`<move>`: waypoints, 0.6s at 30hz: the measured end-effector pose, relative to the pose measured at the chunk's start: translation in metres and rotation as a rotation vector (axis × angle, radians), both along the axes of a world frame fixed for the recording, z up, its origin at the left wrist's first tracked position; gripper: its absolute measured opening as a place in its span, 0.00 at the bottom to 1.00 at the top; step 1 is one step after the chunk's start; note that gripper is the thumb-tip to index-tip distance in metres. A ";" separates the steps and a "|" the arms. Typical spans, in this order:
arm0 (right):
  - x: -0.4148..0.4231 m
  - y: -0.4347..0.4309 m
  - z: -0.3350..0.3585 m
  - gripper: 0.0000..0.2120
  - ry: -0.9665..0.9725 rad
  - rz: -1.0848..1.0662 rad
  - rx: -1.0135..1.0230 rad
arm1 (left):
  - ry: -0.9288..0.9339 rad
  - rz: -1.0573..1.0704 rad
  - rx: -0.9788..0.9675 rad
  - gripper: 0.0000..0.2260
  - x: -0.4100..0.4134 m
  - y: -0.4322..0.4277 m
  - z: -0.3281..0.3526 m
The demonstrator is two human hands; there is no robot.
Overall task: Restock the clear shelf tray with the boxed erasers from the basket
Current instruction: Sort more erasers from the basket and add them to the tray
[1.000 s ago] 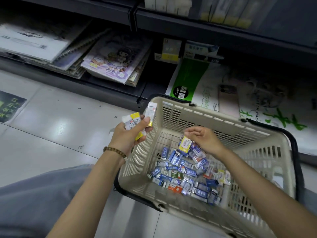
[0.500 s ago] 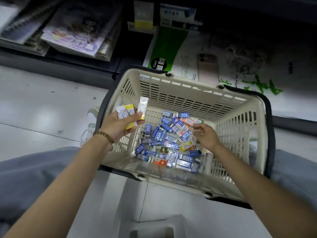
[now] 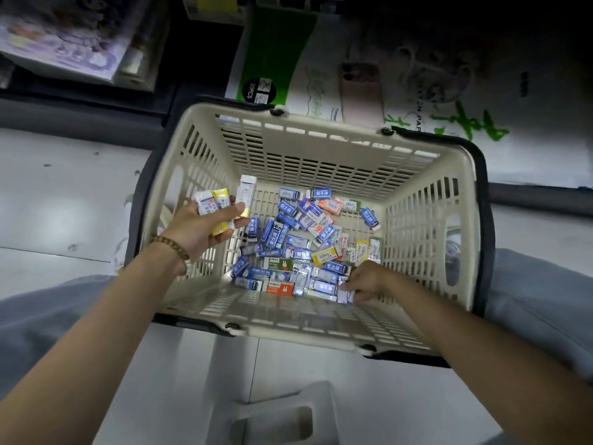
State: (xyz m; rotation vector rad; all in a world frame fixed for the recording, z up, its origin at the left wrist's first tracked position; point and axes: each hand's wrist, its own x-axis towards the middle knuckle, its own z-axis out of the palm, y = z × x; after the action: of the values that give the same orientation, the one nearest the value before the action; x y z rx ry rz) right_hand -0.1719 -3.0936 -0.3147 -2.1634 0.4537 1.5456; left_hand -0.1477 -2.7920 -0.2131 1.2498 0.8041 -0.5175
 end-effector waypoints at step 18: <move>-0.020 0.036 -0.010 0.18 -0.268 0.549 0.227 | -0.038 0.019 -0.003 0.21 -0.014 0.010 0.003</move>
State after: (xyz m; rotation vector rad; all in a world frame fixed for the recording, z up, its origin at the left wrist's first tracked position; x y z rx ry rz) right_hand -0.1923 -3.0575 -0.3243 -2.3752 -0.4185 1.4353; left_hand -0.1617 -2.7817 -0.2098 1.2447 0.7819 -0.4786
